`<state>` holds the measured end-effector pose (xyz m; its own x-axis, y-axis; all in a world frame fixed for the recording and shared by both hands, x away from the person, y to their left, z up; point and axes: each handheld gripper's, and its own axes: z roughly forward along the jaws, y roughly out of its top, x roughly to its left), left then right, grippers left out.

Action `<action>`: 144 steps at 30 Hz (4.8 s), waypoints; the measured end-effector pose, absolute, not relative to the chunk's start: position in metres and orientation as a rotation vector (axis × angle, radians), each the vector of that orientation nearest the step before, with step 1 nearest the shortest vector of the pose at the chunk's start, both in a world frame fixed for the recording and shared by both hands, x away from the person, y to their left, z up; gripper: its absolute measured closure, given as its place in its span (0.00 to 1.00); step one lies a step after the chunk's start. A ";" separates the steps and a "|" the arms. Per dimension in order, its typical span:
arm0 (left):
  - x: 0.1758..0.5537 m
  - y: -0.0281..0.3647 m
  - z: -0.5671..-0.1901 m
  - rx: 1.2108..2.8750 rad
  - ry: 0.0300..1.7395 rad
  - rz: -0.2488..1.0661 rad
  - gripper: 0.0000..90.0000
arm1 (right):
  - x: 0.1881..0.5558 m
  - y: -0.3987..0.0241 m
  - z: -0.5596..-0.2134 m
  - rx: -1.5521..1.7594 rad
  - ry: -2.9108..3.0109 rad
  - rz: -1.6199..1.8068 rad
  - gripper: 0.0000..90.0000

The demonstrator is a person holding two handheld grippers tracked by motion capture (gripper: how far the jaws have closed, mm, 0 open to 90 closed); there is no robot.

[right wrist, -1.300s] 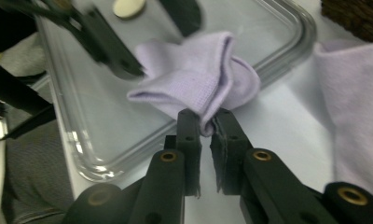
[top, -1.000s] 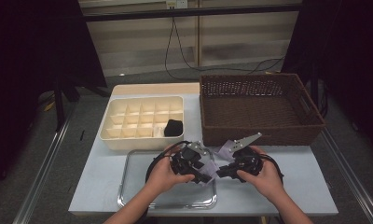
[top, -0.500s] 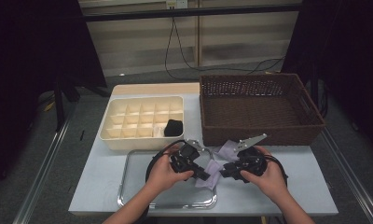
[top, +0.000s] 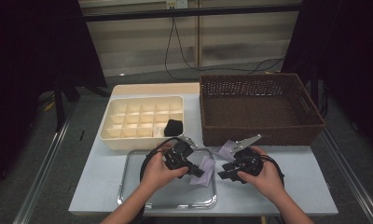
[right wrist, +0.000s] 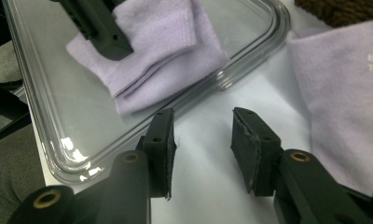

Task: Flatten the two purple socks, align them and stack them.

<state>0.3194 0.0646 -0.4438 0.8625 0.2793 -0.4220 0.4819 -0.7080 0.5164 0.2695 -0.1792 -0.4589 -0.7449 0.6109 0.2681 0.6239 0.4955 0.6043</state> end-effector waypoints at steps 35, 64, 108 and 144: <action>0.328 0.088 -0.452 2.310 0.733 -0.409 0.87 | 0.276 -0.165 -0.461 -1.036 -2.730 -1.091 0.69; 0.314 0.061 -0.453 2.443 0.540 -0.312 0.88 | 0.277 -0.166 -0.465 -1.033 -2.746 -1.077 0.65; 0.324 0.033 -0.429 2.246 0.565 -0.495 0.89 | 0.263 -0.206 -0.460 -1.214 -2.704 -1.136 0.60; 0.339 0.066 -0.455 2.329 0.694 -0.426 0.74 | 0.261 -0.188 -0.464 -1.160 -2.756 -1.159 0.67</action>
<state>0.3390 0.0658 -0.4554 0.8059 0.3654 -0.4659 0.5809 -0.6402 0.5027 0.2613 -0.1877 -0.4644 -0.7364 0.6449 0.2047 0.5974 0.4777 0.6442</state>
